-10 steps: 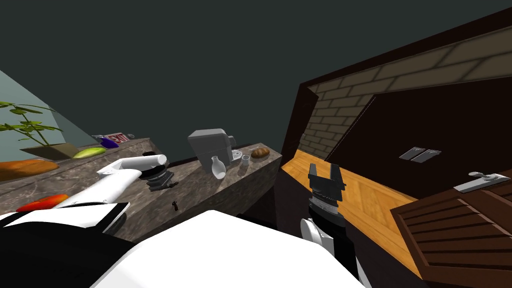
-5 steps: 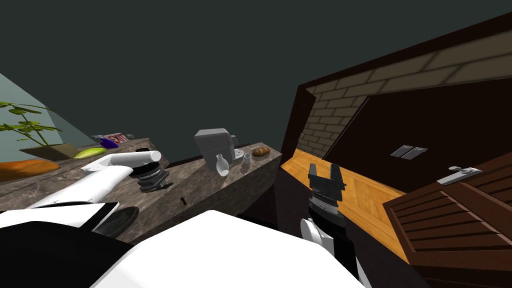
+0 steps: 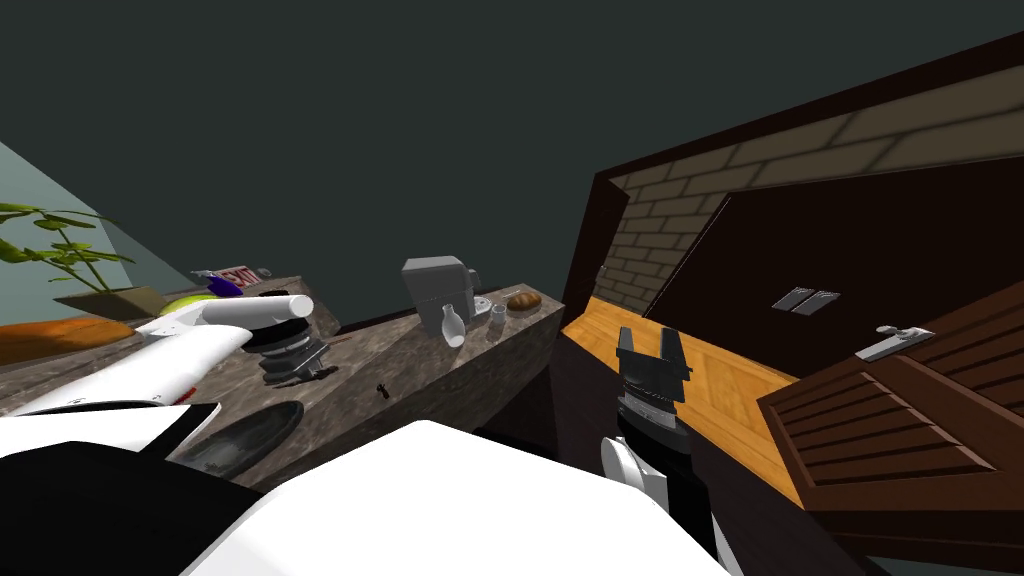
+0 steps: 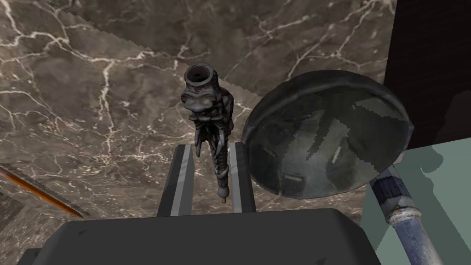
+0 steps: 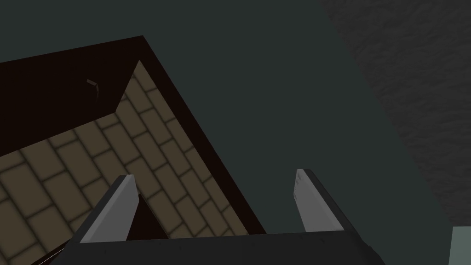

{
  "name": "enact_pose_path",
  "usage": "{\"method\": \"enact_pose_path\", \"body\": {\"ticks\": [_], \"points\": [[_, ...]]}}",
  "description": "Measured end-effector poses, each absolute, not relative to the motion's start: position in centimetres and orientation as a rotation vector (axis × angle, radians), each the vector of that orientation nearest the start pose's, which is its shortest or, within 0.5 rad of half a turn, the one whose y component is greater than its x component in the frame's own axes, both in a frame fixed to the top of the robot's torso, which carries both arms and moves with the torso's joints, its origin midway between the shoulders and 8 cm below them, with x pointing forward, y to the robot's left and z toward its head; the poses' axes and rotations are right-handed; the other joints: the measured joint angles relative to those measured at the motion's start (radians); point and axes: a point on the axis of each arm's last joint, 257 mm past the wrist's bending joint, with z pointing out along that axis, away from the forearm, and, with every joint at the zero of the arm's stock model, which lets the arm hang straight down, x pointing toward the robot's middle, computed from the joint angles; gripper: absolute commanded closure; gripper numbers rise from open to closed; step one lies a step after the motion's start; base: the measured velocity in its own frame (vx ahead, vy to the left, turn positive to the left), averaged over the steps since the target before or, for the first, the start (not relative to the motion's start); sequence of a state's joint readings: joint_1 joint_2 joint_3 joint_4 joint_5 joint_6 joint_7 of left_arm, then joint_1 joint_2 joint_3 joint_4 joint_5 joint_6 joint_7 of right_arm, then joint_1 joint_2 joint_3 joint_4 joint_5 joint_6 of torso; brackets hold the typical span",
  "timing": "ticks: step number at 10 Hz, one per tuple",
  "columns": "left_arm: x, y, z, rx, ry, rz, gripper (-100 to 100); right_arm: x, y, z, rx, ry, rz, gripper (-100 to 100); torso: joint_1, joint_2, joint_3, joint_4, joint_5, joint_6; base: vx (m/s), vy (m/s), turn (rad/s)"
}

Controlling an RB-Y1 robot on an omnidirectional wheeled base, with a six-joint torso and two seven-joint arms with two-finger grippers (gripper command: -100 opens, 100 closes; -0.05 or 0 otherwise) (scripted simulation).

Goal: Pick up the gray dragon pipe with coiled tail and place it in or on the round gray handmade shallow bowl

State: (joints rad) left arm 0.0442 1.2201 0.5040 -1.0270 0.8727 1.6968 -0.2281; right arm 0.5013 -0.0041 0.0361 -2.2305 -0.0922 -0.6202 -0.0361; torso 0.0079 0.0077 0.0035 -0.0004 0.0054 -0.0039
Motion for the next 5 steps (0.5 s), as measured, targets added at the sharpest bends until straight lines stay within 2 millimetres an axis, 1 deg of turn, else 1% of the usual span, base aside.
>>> {"method": "enact_pose_path", "body": {"ticks": [1,2,3,5], "points": [[17.9,70.5,-22.2,-2.62,1.559,0.192,100,33.2,-27.9,2.4,0.677,0.494,1.438,0,0.001,0.0,0.0,0.0,0.0,0.0,-0.07,0.063,0.075],[17.9,70.1,-22.0,-2.626,1.576,0.181,100,33.2,-27.9,2.4,0.677,0.494,1.438,0,0.0,-0.001,0.0,0.0,0.0,0.0,-0.063,0.123,0.286],[18.5,69.3,-21.9,-2.631,1.606,0.135,100,33.2,-27.9,2.4,0.677,0.494,1.438,0,0.004,0.0,0.0,0.0,0.001,-0.003,-0.086,0.155,0.33],[19.8,67.3,-22.1,-2.626,1.675,0.024,100,33.2,-27.9,2.4,0.677,0.494,1.438,0,0.006,0.001,0.001,0.0,0.002,-0.001,-0.075,0.117,0.239]]}}
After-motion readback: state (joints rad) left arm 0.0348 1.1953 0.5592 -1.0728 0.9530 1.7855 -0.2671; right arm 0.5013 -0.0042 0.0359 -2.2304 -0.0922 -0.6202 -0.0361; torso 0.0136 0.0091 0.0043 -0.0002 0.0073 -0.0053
